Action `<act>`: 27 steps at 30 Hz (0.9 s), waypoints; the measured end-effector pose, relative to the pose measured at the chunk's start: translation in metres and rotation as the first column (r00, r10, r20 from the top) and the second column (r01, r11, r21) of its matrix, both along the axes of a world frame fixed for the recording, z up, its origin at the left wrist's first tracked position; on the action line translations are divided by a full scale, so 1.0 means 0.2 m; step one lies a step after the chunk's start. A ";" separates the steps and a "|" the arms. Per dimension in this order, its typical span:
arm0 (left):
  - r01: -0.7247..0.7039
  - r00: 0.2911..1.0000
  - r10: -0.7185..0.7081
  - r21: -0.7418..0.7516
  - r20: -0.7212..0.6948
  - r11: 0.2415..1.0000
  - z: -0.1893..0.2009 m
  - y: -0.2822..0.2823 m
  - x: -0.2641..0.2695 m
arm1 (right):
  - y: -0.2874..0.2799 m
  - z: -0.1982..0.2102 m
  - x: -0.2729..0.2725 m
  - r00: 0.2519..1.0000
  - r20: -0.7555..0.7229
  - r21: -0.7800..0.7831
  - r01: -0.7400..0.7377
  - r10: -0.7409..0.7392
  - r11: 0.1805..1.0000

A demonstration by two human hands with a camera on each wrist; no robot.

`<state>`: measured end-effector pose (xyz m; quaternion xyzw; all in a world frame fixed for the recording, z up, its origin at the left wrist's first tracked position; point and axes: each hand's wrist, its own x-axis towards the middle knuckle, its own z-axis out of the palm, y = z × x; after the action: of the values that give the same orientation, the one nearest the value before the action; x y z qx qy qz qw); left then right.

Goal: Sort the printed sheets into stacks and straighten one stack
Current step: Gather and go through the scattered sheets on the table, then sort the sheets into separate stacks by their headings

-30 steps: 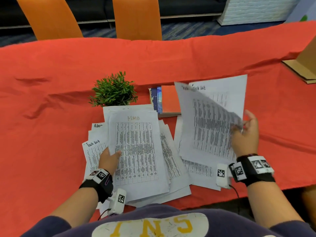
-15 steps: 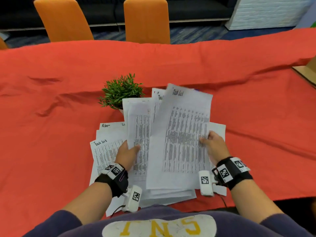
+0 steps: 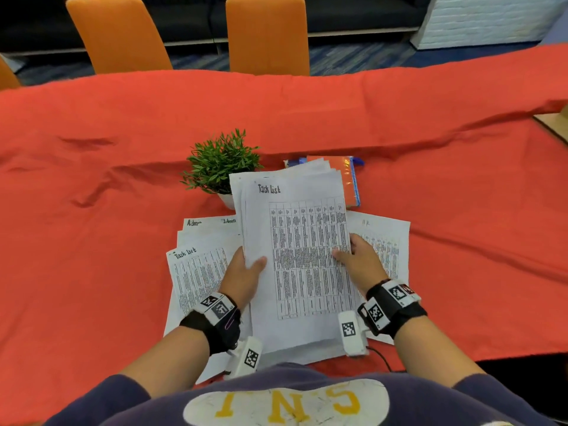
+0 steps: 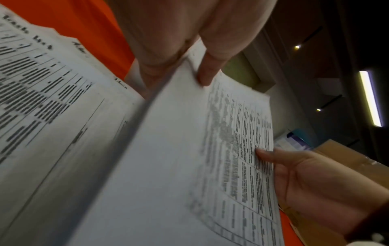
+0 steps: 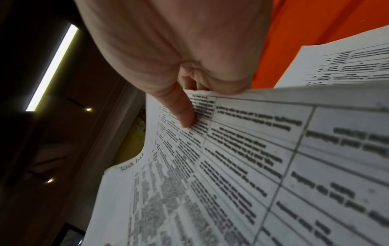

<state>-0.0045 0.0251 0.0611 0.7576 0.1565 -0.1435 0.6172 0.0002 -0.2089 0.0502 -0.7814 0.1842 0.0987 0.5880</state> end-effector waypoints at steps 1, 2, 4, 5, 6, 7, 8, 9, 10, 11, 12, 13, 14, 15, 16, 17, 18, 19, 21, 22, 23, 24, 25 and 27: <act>0.003 0.999 -0.004 0.022 0.039 1.000 0.00 0.00 0.01 | 0.01 0.02 0.01 0.999 0.039 -0.001 -0.013 0.013 1.000; -0.008 0.998 0.006 0.029 0.068 1.000 0.02 -0.01 0.01 | 0.03 0.04 0.01 0.996 0.082 0.011 -0.023 0.022 1.000; -0.053 0.990 0.049 0.028 0.133 0.998 0.05 0.00 0.03 | 0.05 0.09 0.01 0.987 0.160 0.039 -0.024 0.017 0.999; -0.068 0.984 0.064 0.018 0.165 0.998 0.06 0.00 0.04 | 0.06 0.11 0.01 0.981 0.193 0.049 -0.031 0.021 0.998; -0.078 0.979 0.076 0.006 0.187 0.997 0.07 0.01 0.04 | 0.07 0.12 0.01 0.975 0.219 0.049 -0.046 0.034 0.998; -0.084 0.975 0.083 -0.006 0.208 0.996 0.08 0.01 0.04 | 0.07 0.13 0.01 0.969 0.242 0.060 -0.061 0.045 0.996; -0.090 0.970 0.091 -0.018 0.223 0.996 0.09 0.02 0.04 | 0.08 0.14 0.00 0.965 0.256 0.070 -0.080 0.059 0.994; -0.098 0.967 0.103 -0.032 0.233 0.995 0.09 0.02 0.04 | 0.08 0.14 0.00 0.960 0.270 0.083 -0.098 0.073 0.992; -0.108 0.963 0.118 -0.052 0.241 0.993 0.09 0.02 0.03 | 0.08 0.14 -0.01 0.957 0.278 0.090 -0.116 0.087 0.989; -0.122 0.960 0.136 -0.071 0.245 0.990 0.09 0.03 0.03 | 0.08 0.13 -0.02 0.953 0.286 0.096 -0.128 0.096 0.987; -0.134 0.956 0.154 -0.093 0.251 0.987 0.09 0.03 0.03 | 0.07 0.13 -0.02 0.955 0.281 0.100 -0.130 0.098 0.986; -0.147 0.952 0.171 -0.112 0.255 0.983 0.08 0.03 0.03 | 0.07 0.13 -0.02 0.959 0.268 0.109 -0.125 0.092 0.986; -0.156 0.947 0.186 -0.129 0.263 0.979 0.08 0.04 0.03 | 0.07 0.13 -0.03 0.964 0.251 0.124 -0.116 0.082 0.986; -0.164 0.942 0.198 -0.142 0.271 0.976 0.09 0.04 0.03 | 0.07 0.13 -0.03 0.969 0.235 0.149 -0.109 0.072 0.983; -0.170 0.938 0.209 -0.158 0.276 0.973 0.09 0.03 0.03 | 0.07 0.12 -0.03 0.973 0.222 0.170 -0.105 0.066 0.980; -0.173 0.937 0.216 -0.170 0.274 0.970 0.10 0.03 0.04 | 0.07 0.12 -0.03 0.976 0.211 0.190 -0.097 0.056 0.977; -0.170 0.938 0.214 -0.176 0.272 0.970 0.10 0.02 0.04 | 0.08 0.11 -0.03 0.978 0.203 0.212 -0.087 0.043 0.973; -0.164 0.940 0.206 -0.171 0.272 0.972 0.10 0.01 0.04 | 0.08 0.11 -0.03 0.980 0.198 0.238 -0.073 0.025 0.969; -0.164 0.940 0.205 -0.167 0.273 0.972 0.10 -0.01 0.04 | 0.10 0.11 -0.03 0.980 0.199 0.273 -0.048 -0.008 0.961; -0.173 0.938 0.216 -0.175 0.272 0.969 0.10 -0.01 0.05 | 0.11 0.11 -0.02 0.979 0.203 0.280 -0.040 -0.019 0.959; -0.188 0.934 0.234 -0.187 0.269 0.964 0.10 -0.02 0.05 | 0.11 0.11 -0.02 0.977 0.211 0.282 -0.034 -0.027 0.959; -0.196 0.931 0.246 -0.200 0.269 0.960 0.10 -0.02 0.06 | 0.11 0.10 -0.01 0.975 0.220 0.284 -0.032 -0.033 0.958; -0.199 0.930 0.250 -0.203 0.270 0.959 0.10 -0.02 0.06 | 0.10 0.10 -0.01 0.974 0.225 0.288 -0.032 -0.035 0.957; -0.186 0.935 0.232 -0.186 0.267 0.965 0.09 -0.01 0.06 | 0.10 0.07 -0.02 0.979 0.202 0.272 -0.048 -0.008 0.961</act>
<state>0.0066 0.0223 0.0796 0.6979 0.1334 0.0222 0.7033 -0.0029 -0.1893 0.0650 -0.6996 0.1003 0.0500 0.7057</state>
